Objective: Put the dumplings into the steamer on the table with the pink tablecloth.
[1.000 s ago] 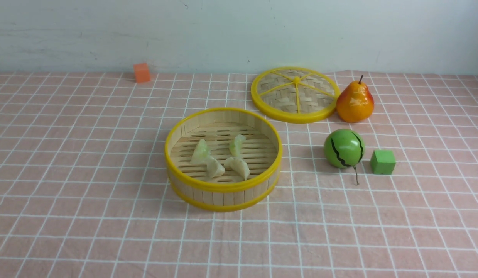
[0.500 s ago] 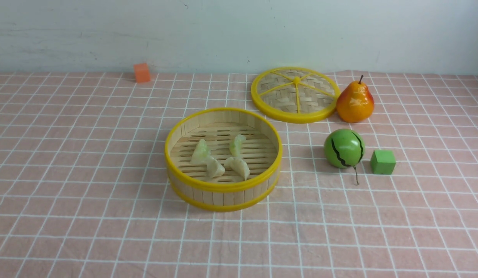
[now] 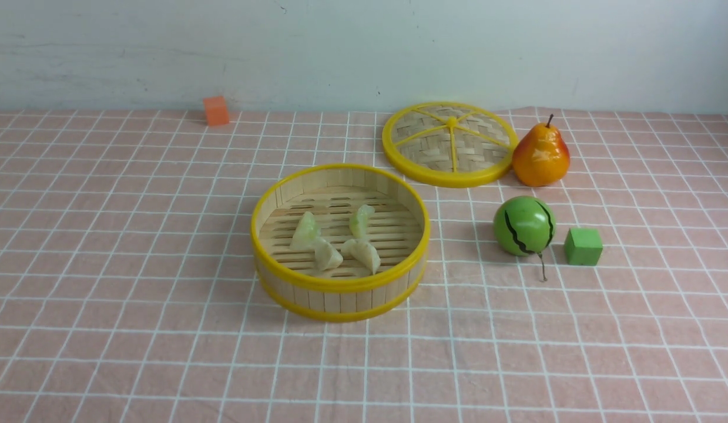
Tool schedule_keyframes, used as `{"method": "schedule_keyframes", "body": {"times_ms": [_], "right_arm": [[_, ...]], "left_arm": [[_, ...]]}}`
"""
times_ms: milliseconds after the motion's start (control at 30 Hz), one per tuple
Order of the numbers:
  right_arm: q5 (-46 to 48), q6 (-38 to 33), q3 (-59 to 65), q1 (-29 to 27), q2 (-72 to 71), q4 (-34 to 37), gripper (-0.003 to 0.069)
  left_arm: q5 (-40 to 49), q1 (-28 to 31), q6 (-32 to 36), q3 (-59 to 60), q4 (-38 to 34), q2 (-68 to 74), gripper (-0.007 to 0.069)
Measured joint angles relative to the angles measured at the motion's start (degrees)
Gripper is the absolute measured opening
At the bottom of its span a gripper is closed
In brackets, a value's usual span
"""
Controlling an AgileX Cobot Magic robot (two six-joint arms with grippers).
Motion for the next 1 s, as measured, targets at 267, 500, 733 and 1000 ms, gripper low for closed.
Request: {"method": "schedule_keyframes", "body": {"times_ms": [267, 500, 733, 1000], "right_arm": [[0.05, 0.0, 0.0, 0.0, 0.0, 0.0, -0.0004], [0.05, 0.0, 0.0, 0.0, 0.0, -0.02, 0.0002], [0.05, 0.0, 0.0, 0.0, 0.0, -0.02, 0.001], [0.05, 0.0, 0.0, 0.0, 0.0, -0.02, 0.0024]], "left_arm": [[0.0, 0.0, 0.0, 0.0, 0.0, 0.0, 0.0146], [0.0, 0.0, -0.05, 0.0, 0.0, 0.0, 0.0155], [-1.06, 0.0, -0.24, 2.51, -0.19, -0.05, 0.0162], [-16.77, 4.08, -0.48, 10.37, -0.1, -1.38, 0.0122]]}}
